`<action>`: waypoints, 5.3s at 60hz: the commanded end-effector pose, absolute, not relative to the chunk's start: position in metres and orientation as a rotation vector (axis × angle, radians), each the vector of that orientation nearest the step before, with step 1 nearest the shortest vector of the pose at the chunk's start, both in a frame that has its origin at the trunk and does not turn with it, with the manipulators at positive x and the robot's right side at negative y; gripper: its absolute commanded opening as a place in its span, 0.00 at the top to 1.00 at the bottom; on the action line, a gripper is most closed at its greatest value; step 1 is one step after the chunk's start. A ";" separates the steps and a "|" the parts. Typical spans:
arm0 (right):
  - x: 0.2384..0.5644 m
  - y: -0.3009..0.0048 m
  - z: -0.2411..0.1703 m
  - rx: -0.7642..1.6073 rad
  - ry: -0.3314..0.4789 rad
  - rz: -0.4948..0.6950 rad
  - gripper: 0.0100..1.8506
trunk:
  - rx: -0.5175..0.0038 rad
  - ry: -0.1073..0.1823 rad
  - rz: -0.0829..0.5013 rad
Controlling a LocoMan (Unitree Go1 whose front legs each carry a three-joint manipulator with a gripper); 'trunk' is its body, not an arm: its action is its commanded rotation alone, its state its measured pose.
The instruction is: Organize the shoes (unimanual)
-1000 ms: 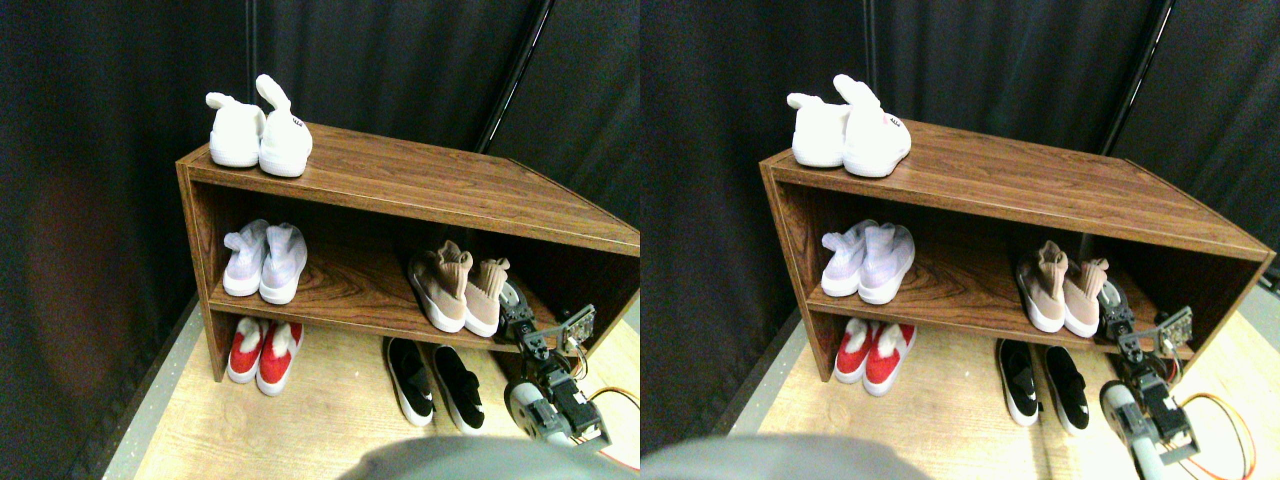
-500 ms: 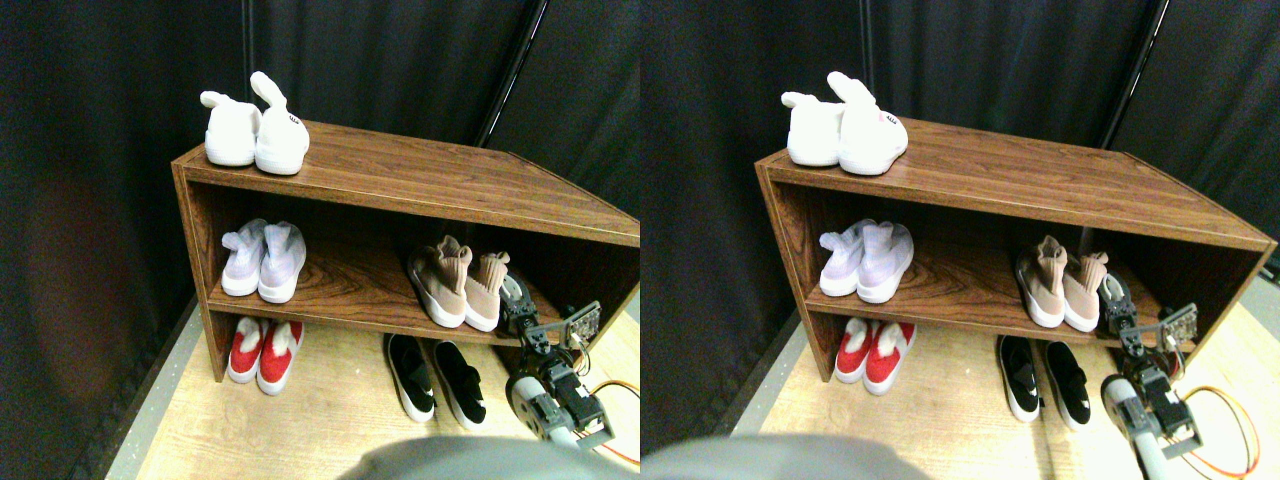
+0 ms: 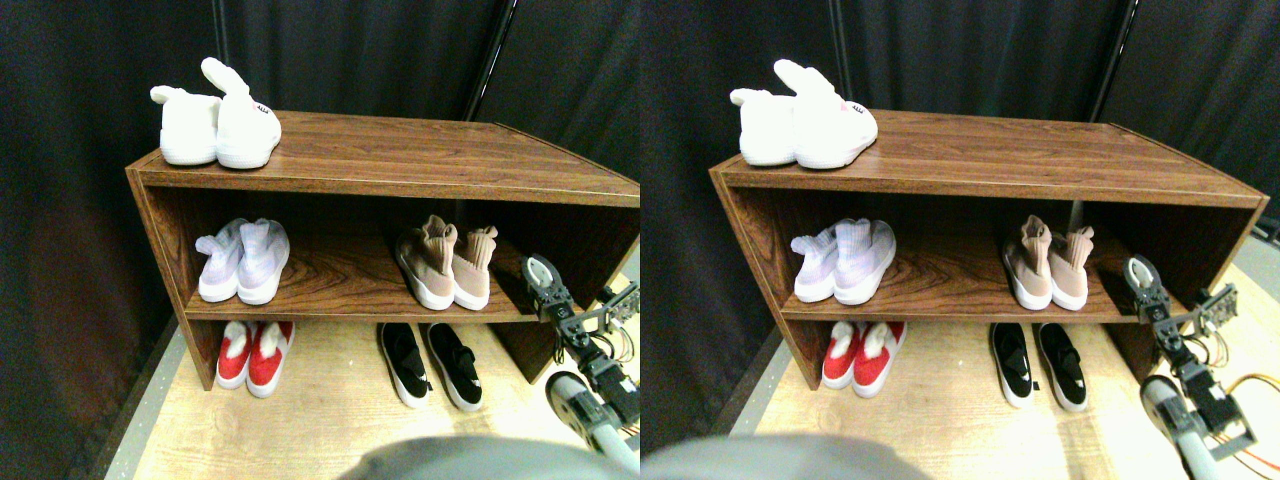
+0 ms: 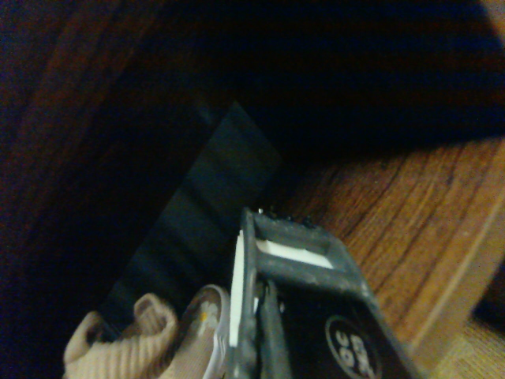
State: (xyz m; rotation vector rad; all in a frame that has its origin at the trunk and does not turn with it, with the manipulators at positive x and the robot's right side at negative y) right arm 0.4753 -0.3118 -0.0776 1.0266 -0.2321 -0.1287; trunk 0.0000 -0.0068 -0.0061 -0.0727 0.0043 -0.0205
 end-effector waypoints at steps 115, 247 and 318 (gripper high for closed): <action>0.483 -0.307 -0.207 1.369 0.024 -0.236 0.97 | -0.141 0.096 0.039; 0.488 -0.264 -0.224 1.362 0.034 -0.295 0.97 | -0.155 0.099 0.065; 0.407 -0.296 -0.137 1.226 -0.063 -0.086 0.97 | -0.097 0.047 -0.024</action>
